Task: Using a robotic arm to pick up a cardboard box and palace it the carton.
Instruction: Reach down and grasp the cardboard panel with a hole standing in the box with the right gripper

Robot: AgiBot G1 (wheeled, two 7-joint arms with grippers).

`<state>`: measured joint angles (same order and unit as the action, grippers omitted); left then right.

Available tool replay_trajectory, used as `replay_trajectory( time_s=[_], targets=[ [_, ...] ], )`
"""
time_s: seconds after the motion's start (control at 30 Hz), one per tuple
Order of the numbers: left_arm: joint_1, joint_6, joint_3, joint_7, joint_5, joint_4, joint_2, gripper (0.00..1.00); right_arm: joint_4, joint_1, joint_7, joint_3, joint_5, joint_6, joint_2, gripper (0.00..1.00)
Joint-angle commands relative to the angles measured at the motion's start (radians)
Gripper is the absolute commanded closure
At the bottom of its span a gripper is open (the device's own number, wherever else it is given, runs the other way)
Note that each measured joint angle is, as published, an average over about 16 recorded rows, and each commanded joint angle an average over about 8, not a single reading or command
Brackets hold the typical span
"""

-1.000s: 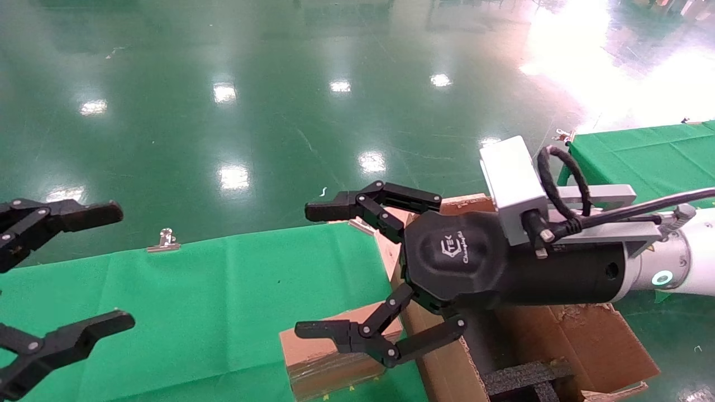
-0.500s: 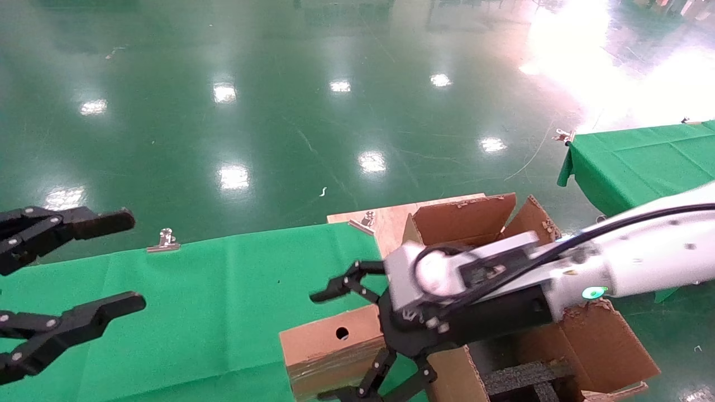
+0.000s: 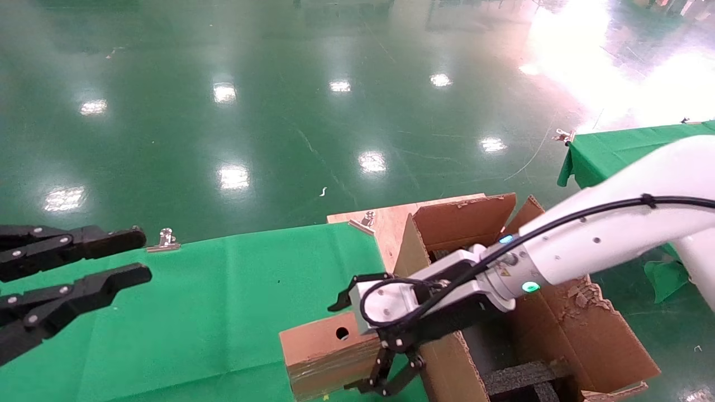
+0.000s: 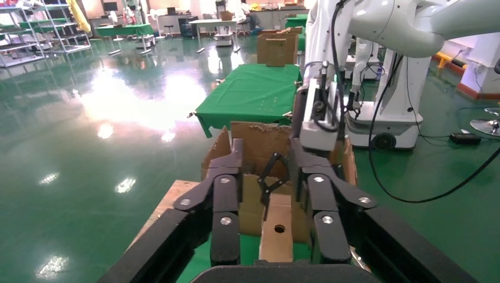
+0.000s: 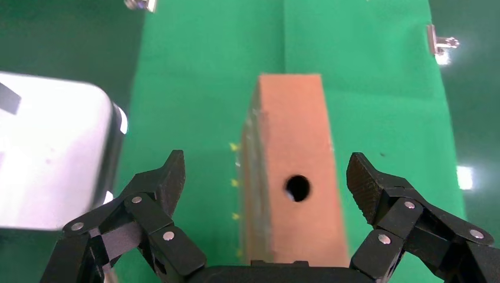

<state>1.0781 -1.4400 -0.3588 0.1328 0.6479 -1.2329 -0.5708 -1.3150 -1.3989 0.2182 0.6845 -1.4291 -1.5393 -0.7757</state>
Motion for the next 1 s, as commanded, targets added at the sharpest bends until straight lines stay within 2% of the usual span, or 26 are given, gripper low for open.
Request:
replay_trajectory(
  time_s=[0.03,0.3,0.47,0.53,0.57,0.6,0.73,0.8,0.83,1.0],
  targets=[
    [0.000,0.000,0.000,0.000,0.000,0.000,0.000,1.00,-0.002,-0.014,-0.005,0.013,-0.028,0.007,-0.013,0.00],
    [0.000,0.000,0.000,0.000,0.000,0.000,0.000,1.00,-0.007,-0.073,-0.007,0.086,-0.160,0.000,-0.074,0.00],
    [0.000,0.000,0.000,0.000,0.000,0.000,0.000,1.00,-0.007,-0.092,-0.005,0.121,-0.207,0.000,-0.100,0.00],
    [0.000,0.000,0.000,0.000,0.000,0.000,0.000,0.76,-0.007,-0.095,-0.005,0.131,-0.214,0.000,-0.106,0.00],
    [0.000,0.000,0.000,0.000,0.000,0.000,0.000,0.63,-0.007,-0.097,-0.006,0.136,-0.217,0.000,-0.109,0.06],
    [0.000,0.000,0.000,0.000,0.000,0.000,0.000,0.51,-0.007,-0.099,-0.007,0.140,-0.219,-0.001,-0.111,0.17],
    [0.000,0.000,0.000,0.000,0.000,0.000,0.000,0.01,-0.004,-0.104,-0.010,0.152,-0.224,-0.002,-0.118,0.67],
    [0.000,0.000,0.000,0.000,0.000,0.000,0.000,0.00,-0.003,-0.107,-0.010,0.155,-0.227,-0.001,-0.120,0.92],
    [0.000,0.000,0.000,0.000,0.000,0.000,0.000,0.00,-0.002,-0.108,-0.010,0.156,-0.227,0.000,-0.121,0.98],
    [0.000,0.000,0.000,0.000,0.000,0.000,0.000,0.00,-0.001,-0.109,-0.010,0.157,-0.227,0.001,-0.121,1.00]
  ],
)
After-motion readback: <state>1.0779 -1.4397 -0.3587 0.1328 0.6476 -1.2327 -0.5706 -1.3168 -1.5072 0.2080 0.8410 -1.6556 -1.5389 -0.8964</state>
